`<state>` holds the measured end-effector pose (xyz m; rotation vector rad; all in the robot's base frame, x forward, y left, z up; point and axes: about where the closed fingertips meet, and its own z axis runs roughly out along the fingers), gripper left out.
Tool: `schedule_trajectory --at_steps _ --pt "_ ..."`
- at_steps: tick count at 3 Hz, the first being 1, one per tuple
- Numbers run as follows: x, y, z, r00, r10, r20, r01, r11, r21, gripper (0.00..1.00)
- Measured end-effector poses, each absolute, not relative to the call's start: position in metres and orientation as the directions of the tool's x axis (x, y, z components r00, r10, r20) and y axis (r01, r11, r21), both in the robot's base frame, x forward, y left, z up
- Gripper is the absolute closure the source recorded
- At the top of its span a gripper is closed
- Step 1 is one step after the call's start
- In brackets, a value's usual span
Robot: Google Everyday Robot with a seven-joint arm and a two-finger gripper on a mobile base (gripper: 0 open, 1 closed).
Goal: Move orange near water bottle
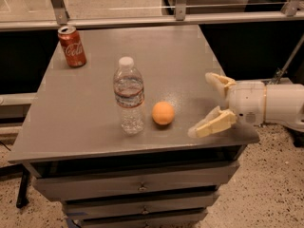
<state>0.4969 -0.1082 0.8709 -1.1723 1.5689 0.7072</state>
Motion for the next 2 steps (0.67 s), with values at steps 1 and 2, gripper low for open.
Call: schedule_trajectory --at_steps 1,2 --pt "0.507 -0.170 0.879 -0.033 -0.379 -0.925 -0.864 0.475 -0.164 0.00" --pt "0.519 -0.212 0.894 -0.064 -0.390 -0.919 -0.776 0.598 -0.200 0.00"
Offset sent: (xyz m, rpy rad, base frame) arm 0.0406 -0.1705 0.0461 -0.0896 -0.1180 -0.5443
